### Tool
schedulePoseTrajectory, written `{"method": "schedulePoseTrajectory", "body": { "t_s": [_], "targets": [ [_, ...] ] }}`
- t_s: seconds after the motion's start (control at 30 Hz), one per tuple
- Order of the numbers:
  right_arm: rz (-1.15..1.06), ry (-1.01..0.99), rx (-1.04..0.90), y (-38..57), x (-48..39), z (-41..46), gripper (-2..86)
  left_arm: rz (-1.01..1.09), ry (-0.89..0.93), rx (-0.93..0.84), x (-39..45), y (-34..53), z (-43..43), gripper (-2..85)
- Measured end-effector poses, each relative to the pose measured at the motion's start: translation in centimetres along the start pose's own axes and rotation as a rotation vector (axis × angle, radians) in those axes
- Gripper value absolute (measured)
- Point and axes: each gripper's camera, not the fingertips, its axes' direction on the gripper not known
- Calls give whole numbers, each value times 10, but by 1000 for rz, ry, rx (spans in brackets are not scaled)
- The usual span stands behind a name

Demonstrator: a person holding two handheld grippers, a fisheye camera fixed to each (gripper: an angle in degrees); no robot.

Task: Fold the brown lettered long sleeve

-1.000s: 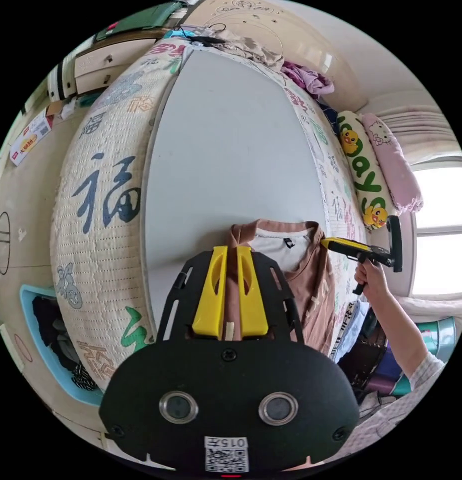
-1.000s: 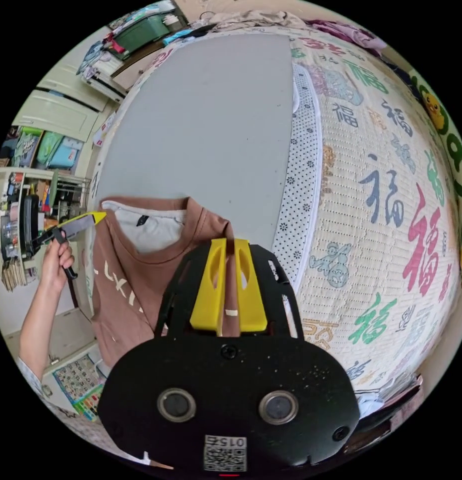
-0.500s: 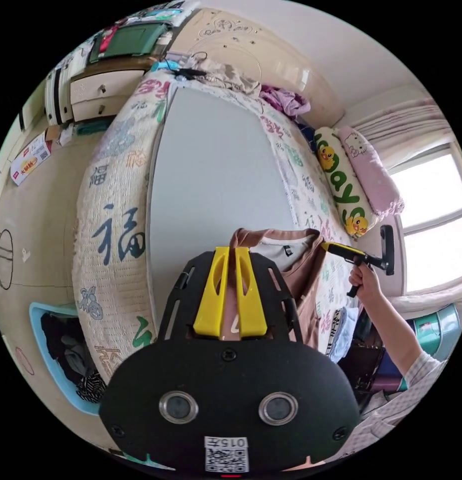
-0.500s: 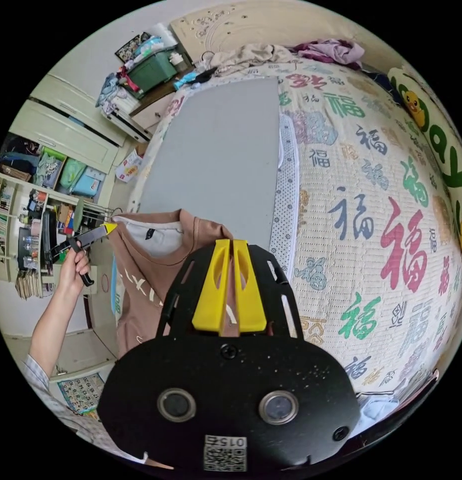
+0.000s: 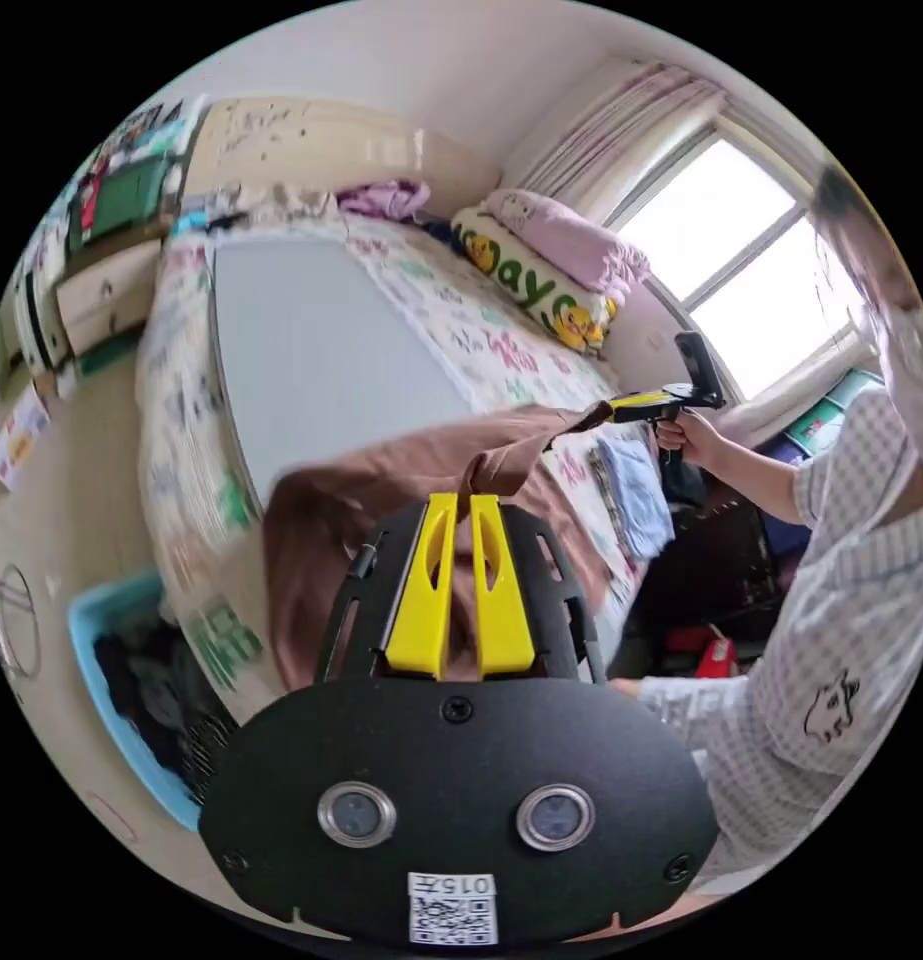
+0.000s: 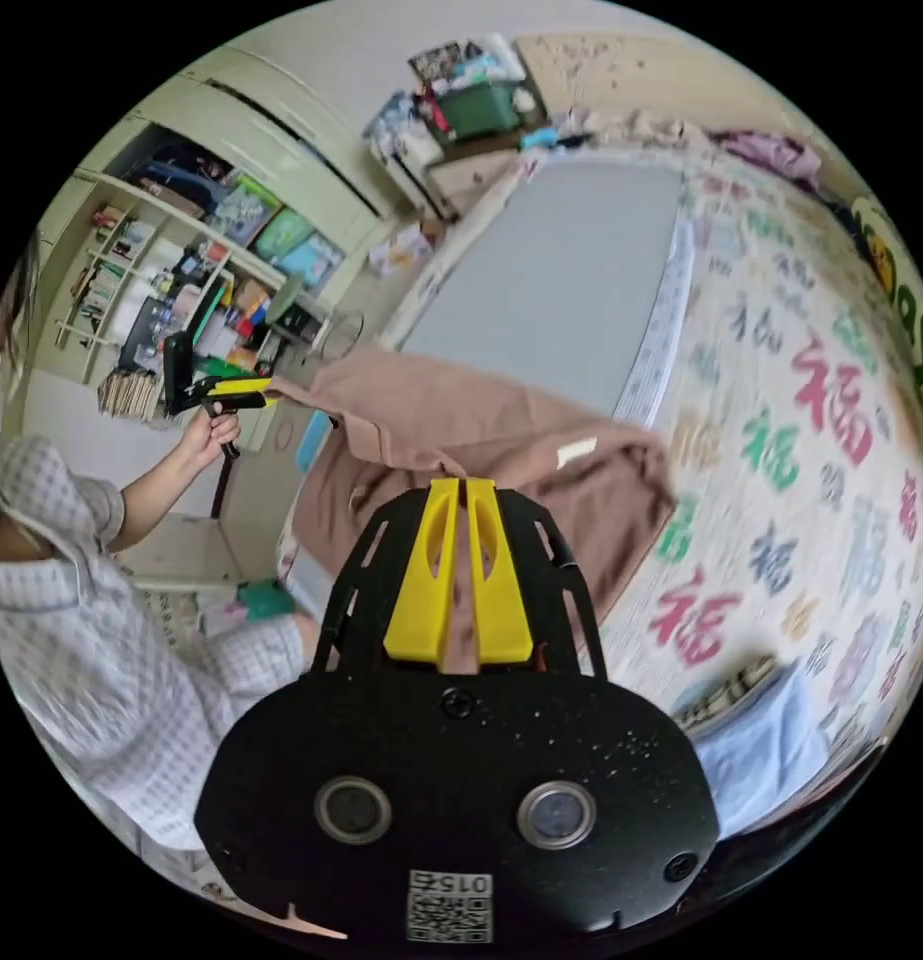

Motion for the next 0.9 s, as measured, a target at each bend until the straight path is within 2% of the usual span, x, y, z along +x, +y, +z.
{"method": "schedulePoseTrajectory", "body": {
  "t_s": [0.1, 0.17, 0.3, 0.47, 0.63, 0.73, 0.9],
  "targets": [
    [114, -78, -140, 73, -3, 69, 5, -182, 38, -93, -3, 83, 44, 5],
    [149, -22, -227, 111, -6, 121, 8, -282, 50, -137, -8, 116, 69, 5],
    [131, 46, -261, 140, -16, 148, 20, -452, 108, -132, -19, 150, 93, 7],
    [100, 124, -321, 165, -27, 126, 45, -428, 43, -213, -15, 156, 84, 7],
    [56, 42, -179, 171, -53, 103, 26, -326, -24, -161, 7, 138, 68, 4],
    [48, -12, -187, 170, -63, 128, 14, -263, -3, -189, 21, 120, 95, 5],
    [94, 91, -298, 203, -64, 166, -1, -258, -144, -347, 22, 125, 147, -2]
  ]
}}
